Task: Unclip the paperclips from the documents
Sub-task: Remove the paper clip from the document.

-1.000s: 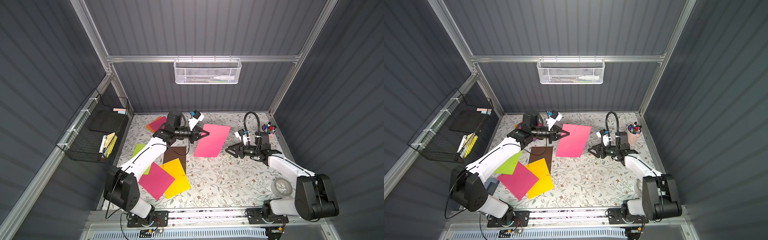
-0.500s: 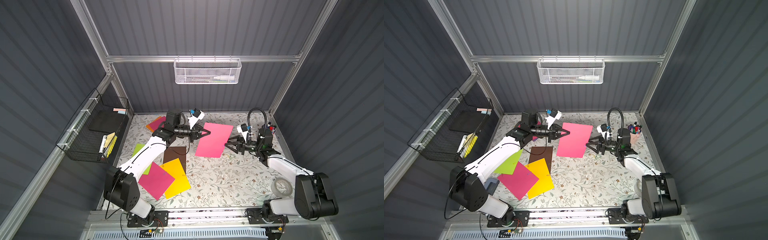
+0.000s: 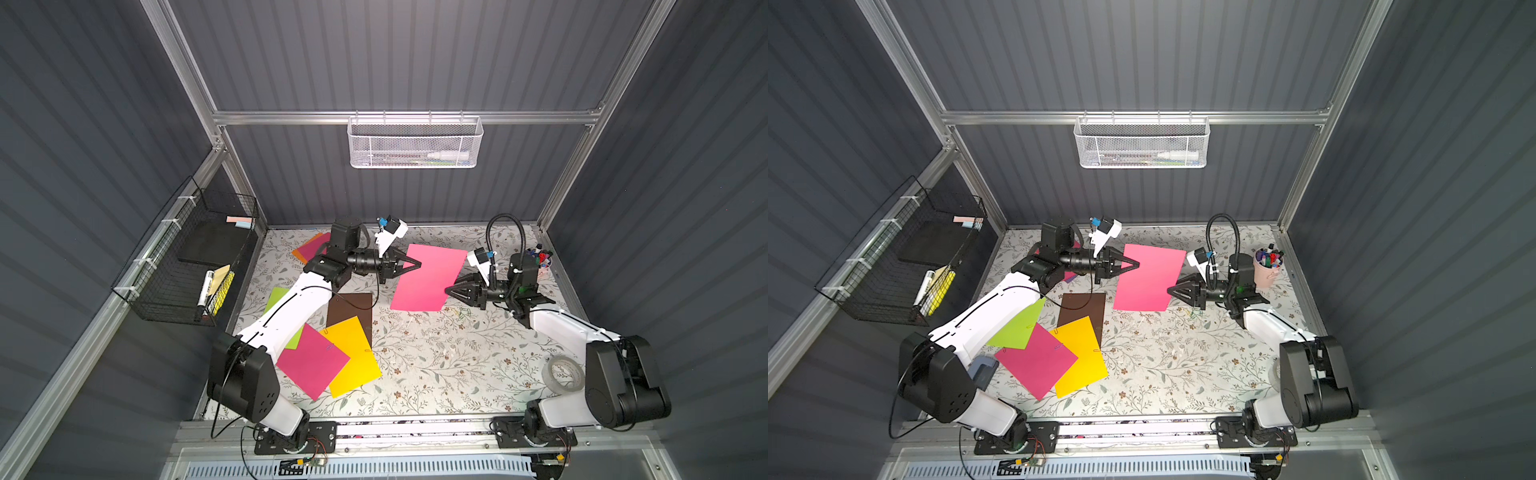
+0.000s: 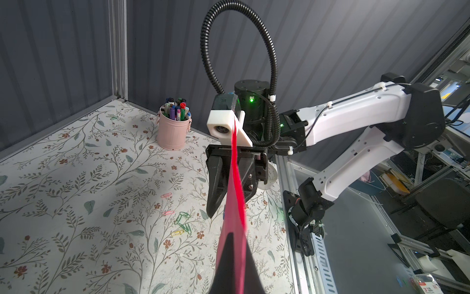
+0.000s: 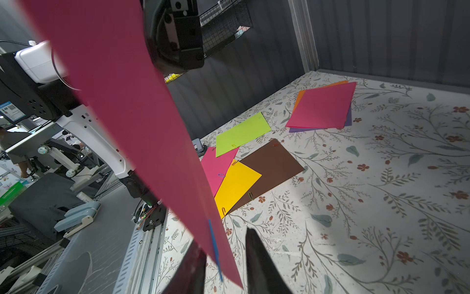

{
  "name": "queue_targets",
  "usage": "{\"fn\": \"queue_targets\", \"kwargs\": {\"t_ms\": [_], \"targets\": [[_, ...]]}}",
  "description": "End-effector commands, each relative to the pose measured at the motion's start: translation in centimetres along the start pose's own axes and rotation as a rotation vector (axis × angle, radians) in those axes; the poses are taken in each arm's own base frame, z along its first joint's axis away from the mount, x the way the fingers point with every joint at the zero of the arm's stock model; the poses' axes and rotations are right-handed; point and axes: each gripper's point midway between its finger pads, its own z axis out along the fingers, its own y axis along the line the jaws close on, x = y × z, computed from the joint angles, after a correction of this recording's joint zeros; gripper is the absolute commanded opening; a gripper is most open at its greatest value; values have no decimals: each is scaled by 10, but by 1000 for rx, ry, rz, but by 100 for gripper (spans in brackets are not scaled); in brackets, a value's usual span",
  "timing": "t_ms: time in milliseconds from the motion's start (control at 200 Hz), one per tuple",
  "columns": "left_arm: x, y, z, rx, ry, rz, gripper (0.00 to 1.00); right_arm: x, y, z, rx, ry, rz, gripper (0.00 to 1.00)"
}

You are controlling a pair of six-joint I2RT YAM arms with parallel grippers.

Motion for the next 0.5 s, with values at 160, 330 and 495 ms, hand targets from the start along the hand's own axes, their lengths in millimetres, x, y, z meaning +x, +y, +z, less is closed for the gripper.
{"fn": "queue_targets", "kwargs": {"t_ms": [160, 330, 495], "targets": [[-10, -8, -11, 8, -23, 14, 0, -5, 9, -1, -28, 4, -21, 22], [-8, -6, -13, 7, -22, 12, 0, -6, 10, 0, -37, 8, -18, 13], [-6, -4, -13, 5, -16, 8, 0, -8, 11, 0, -43, 13, -15, 7]]}}
